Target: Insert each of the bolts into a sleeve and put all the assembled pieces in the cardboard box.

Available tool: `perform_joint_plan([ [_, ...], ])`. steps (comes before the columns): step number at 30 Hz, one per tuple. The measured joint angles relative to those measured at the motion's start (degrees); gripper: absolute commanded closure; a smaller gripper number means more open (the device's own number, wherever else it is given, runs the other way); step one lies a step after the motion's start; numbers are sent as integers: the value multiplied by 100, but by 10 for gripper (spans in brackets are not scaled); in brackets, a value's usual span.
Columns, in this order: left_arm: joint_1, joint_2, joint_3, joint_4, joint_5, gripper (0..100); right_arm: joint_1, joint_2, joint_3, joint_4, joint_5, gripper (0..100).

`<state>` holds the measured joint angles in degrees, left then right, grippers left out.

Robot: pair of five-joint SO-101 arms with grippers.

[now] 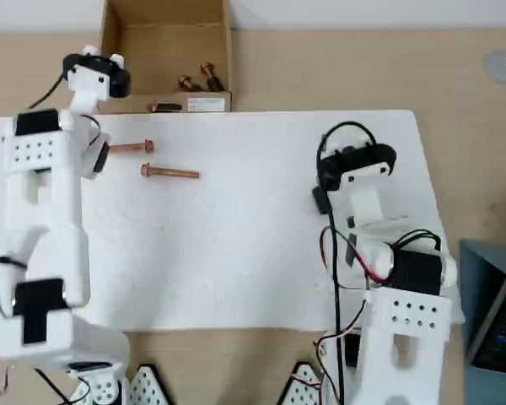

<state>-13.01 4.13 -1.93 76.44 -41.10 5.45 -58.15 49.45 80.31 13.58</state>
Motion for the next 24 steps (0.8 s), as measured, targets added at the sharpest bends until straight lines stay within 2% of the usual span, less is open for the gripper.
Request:
perform_joint_plan([
  [9, 97, 1802, -2840, 2013, -1125, 993, 0, 0, 123, -378, 0, 988],
  [16, 431, 2796, -3930, 2268, -1679, 931, 0, 0, 607, -730, 0, 988],
  [24, 651, 3631, -4677, 2268, -2119, 925, 0, 0, 677, -914, 0, 988],
])
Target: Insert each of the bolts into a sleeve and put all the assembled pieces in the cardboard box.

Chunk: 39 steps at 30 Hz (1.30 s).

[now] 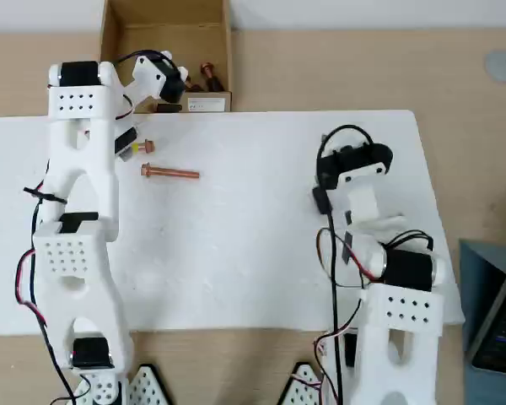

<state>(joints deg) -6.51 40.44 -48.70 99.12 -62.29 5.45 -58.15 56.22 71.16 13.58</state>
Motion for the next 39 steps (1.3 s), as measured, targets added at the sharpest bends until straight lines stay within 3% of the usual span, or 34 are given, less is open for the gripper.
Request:
perform_joint_plan([
  [8, -9, 1064, -1169, 0, -53, 860, 0, 0, 0, 0, 0, 988],
  [25, 9, 2875, -3385, 0, -193, 862, 0, 0, 18, 0, 0, 988],
  [31, 97, 3191, -3763, 62, -202, 1000, 0, 0, 18, 0, 0, 988],
  [39, 185, 3279, -3780, 62, -185, 998, 0, 0, 18, 0, 0, 988],
])
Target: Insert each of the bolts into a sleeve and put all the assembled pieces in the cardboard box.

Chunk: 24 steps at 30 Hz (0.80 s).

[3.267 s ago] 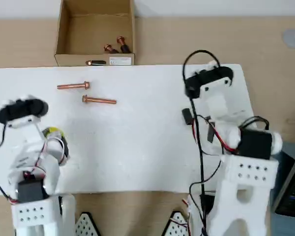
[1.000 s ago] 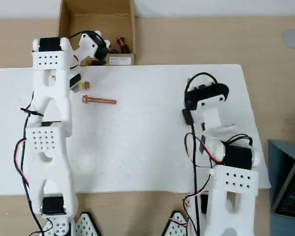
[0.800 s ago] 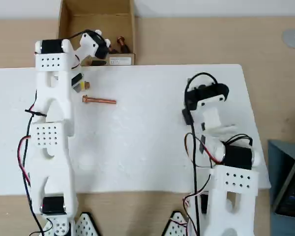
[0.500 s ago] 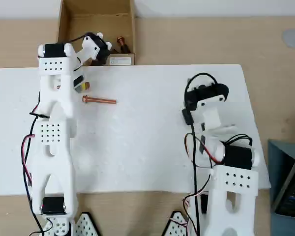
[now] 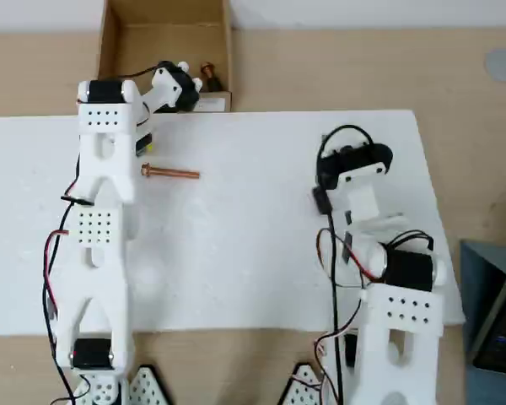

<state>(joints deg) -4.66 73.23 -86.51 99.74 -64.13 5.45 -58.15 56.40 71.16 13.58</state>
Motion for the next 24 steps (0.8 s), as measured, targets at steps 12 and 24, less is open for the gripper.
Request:
perform_joint_plan([
  [12, 176, -53, -571, 26, 1407, 998, 0, 0, 0, 9, 0, 987],
  [24, 870, -1371, -580, 35, 3895, 999, 0, 0, -246, 378, 0, 988],
])
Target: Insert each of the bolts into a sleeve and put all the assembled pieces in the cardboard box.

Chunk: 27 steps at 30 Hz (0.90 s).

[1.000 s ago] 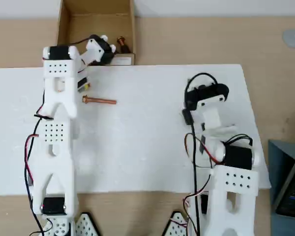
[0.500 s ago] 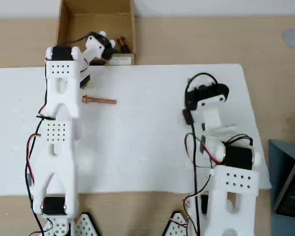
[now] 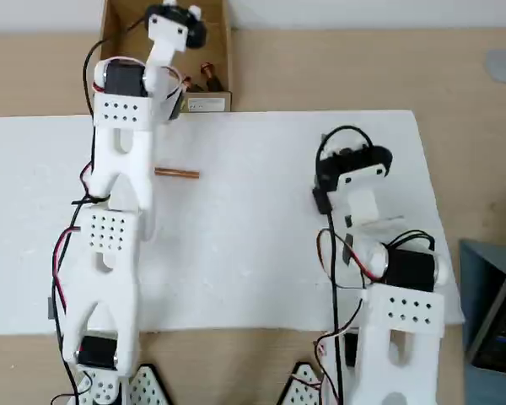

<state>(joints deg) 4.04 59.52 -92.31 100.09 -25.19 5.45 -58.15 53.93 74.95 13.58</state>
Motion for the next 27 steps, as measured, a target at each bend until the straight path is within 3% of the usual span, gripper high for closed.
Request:
perform_joint_plan([
  [7, 299, -1020, 0, 9, 677, 999, 0, 0, -422, 0, 0, 989],
  [15, 413, -2365, 105, 9, 809, 1000, 0, -281, -985, 264, -624, 989],
  [27, 580, -5697, 3719, 9, 809, 1000, 0, -1837, -914, 299, -624, 989],
])
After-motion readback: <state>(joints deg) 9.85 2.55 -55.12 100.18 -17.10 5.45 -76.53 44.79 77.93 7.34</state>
